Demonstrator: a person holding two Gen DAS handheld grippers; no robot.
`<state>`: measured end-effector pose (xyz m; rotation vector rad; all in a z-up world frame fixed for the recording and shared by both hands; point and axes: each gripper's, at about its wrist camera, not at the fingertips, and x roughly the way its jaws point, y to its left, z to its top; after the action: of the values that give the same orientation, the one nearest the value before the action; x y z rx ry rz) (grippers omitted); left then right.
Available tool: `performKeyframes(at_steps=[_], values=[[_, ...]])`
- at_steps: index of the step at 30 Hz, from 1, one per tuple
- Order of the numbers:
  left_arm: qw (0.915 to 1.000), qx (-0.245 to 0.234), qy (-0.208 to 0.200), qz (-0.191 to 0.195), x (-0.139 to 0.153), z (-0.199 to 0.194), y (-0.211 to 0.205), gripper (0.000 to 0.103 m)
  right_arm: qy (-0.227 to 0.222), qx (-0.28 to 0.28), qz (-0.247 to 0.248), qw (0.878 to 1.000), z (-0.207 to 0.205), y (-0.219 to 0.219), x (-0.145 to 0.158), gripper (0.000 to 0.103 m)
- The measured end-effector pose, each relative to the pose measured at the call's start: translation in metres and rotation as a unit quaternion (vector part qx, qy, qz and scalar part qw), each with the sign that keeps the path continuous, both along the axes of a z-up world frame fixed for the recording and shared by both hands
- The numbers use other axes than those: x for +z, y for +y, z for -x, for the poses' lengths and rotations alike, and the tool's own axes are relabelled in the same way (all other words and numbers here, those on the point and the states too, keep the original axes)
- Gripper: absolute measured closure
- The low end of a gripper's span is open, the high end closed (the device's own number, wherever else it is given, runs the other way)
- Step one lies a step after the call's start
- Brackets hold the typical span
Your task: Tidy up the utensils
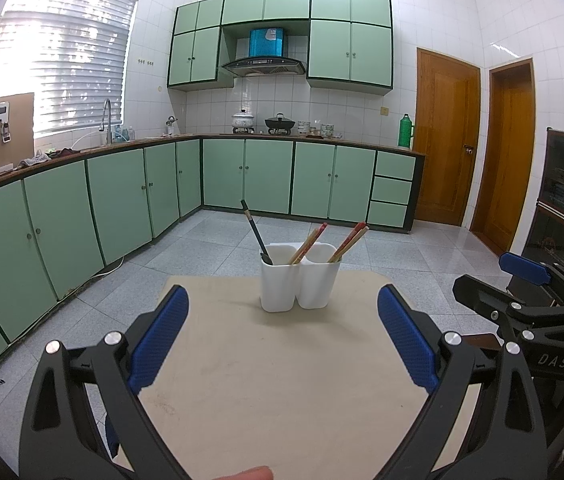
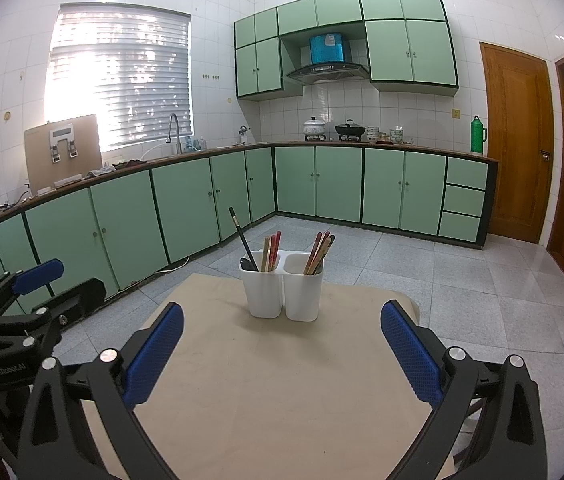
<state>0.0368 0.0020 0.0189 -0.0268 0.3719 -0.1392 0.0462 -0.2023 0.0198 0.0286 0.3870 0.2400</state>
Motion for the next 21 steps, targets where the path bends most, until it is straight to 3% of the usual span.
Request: performKeyframes(at_steps=[21], values=[[1.0000,-0.001,0.000,0.002,-0.0012,-0.0009,0.0053,0.010,0.001,0.000,0.003,1.000,-0.0027,0.0024,-0.0045,0.006]])
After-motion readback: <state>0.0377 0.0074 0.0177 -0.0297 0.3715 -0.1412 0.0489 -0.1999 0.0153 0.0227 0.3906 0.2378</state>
